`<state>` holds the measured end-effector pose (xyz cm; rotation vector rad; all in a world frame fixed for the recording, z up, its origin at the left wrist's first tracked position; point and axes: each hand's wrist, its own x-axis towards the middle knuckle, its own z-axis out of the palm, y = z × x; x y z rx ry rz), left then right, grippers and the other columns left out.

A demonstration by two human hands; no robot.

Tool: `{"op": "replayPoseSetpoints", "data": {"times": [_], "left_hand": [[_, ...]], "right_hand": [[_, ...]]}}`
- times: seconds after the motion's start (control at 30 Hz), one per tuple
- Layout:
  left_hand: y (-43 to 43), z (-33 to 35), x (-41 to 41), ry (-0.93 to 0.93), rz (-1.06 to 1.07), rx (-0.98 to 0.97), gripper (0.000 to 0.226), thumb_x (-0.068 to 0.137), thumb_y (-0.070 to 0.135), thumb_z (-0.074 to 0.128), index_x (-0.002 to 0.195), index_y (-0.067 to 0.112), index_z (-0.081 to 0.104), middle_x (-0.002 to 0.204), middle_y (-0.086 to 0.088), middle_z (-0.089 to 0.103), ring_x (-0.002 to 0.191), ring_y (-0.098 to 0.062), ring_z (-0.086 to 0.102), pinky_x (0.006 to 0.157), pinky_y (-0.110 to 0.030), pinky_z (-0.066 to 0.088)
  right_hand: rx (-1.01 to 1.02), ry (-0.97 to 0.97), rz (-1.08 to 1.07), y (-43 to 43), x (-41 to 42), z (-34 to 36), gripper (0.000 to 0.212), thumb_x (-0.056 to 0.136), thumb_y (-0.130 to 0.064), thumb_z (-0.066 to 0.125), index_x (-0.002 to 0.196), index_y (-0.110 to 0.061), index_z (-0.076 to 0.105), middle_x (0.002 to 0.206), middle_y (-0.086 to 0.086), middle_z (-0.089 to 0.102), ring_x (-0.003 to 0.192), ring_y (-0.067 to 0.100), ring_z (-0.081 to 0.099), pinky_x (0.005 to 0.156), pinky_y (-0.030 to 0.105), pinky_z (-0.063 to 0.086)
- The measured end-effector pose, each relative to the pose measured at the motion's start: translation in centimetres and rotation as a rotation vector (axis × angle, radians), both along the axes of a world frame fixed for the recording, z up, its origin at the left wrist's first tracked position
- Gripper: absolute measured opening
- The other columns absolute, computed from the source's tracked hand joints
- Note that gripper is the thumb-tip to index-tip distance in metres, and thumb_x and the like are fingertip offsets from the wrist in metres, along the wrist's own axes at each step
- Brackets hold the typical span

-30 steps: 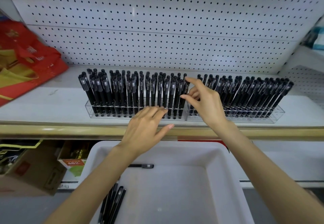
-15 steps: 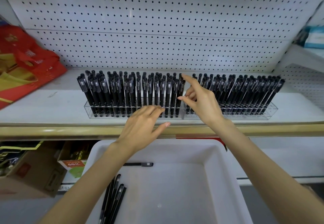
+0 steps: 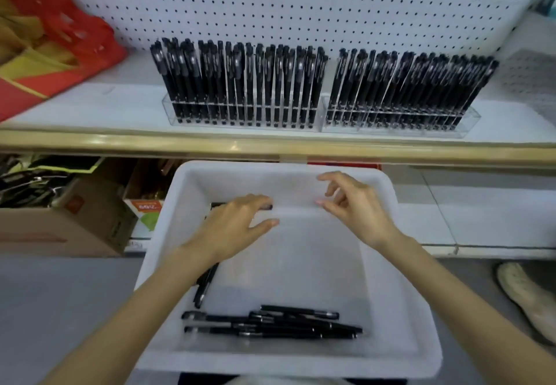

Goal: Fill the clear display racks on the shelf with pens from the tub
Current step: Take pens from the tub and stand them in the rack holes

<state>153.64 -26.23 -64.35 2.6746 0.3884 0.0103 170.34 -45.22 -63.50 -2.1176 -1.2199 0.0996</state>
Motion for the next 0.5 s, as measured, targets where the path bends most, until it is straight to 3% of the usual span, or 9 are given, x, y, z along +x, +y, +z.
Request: {"op": "replayPoseSetpoints", "data": {"times": [0.13,0.3,0.43,0.5], "left_hand": [[-1.2,-3.9,-3.9,0.251,0.013,-0.193,0.042,0.089,0.058,0.051,0.118,0.029,0.060,0.116,0.012,0.063,0.103,-0.005,0.059,0.090,-0.032,0.049],[-2.4,-6.4,-6.4,0.453,-0.009,-0.379,0.040,0.081,0.062,0.059,0.100,0.027,0.066,0.102,0.013,0.065,0.098,-0.003,0.059,0.091,-0.029,0.049],[-2.8,-7.4,-7.2,0.602,-0.057,-0.405,0.036,0.079,0.059,0.065,0.094,0.027,0.065,0.097,0.011,0.066,0.096,-0.007,0.061,0.090,-0.026,0.050],[-2.9,-7.7,-7.4,0.630,-0.057,-0.420,0.036,0.079,0.053,0.070,0.096,0.022,0.067,0.097,0.006,0.068,0.096,-0.009,0.063,0.090,-0.026,0.050]], "right_hand": [[-0.277,0.172,0.059,-3.0,-4.4,-5.1,0.030,0.085,-0.039,0.068,0.112,-0.027,0.061,0.093,-0.012,0.058,0.071,0.003,0.058,0.074,0.027,0.051],[-0.640,0.376,0.236,-4.8,-6.3,-8.8,0.026,0.086,-0.045,0.064,0.097,-0.022,0.062,0.093,-0.011,0.062,0.088,0.009,0.060,0.082,0.027,0.048],[-0.705,0.528,0.281,-5.0,-6.6,-9.3,0.025,0.084,-0.043,0.069,0.092,-0.021,0.063,0.082,-0.013,0.062,0.081,0.006,0.059,0.071,0.013,0.044],[-0.706,0.613,0.268,-5.0,-6.6,-9.3,0.026,0.082,-0.039,0.072,0.094,-0.017,0.064,0.081,-0.011,0.063,0.078,0.005,0.060,0.069,0.013,0.046]]}}
